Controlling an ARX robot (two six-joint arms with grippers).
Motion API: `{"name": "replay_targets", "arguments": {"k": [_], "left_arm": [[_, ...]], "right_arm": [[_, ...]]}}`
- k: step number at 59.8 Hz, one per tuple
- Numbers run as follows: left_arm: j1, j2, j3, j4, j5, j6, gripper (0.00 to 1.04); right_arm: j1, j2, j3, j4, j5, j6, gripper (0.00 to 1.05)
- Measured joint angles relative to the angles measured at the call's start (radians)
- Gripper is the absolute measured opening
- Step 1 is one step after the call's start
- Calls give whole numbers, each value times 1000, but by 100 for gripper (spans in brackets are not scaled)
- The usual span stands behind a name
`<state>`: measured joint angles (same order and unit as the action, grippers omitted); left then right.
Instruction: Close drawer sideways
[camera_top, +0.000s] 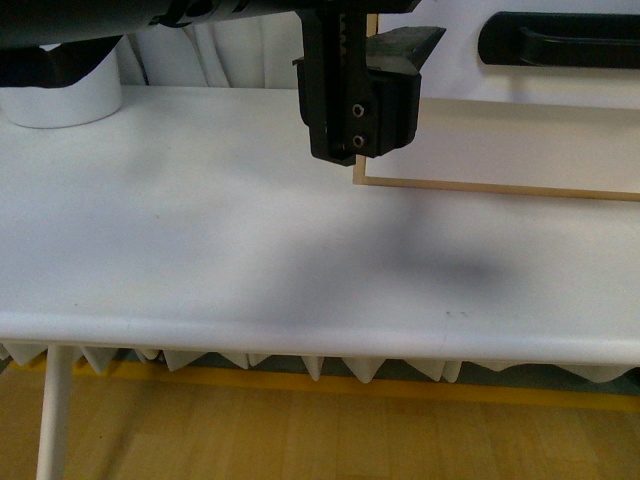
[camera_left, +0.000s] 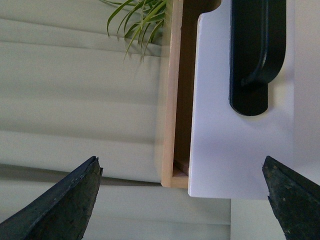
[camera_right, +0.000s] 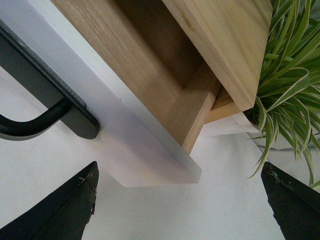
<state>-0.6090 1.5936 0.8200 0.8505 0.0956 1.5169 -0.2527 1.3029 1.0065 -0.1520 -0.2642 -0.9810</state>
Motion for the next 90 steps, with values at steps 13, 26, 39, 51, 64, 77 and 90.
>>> {"name": "replay_targets", "arguments": {"k": [13,26,39,51,64,77,90], "left_arm": [[-5,42,60,-13,0,0,98],[-6,76,101,-22,1,0,98],[-6,100,134,-32,4,0,98],[-6,120,162,-41,5,1,98],[-16,139,195,-51,8,2,98],[-19,166,231,-66,2,13,98],[-17,205,291,-97,-26,28,98]], "right_arm": [[1,22,19,0,0,-2,95],[5,53,27,2,4,-3,95],[11,69,43,11,9,-3,95],[13,77,57,14,16,-8,95],[11,102,67,30,20,-9,95],[11,129,80,47,27,-6,95],[11,171,117,66,38,3,95]]}}
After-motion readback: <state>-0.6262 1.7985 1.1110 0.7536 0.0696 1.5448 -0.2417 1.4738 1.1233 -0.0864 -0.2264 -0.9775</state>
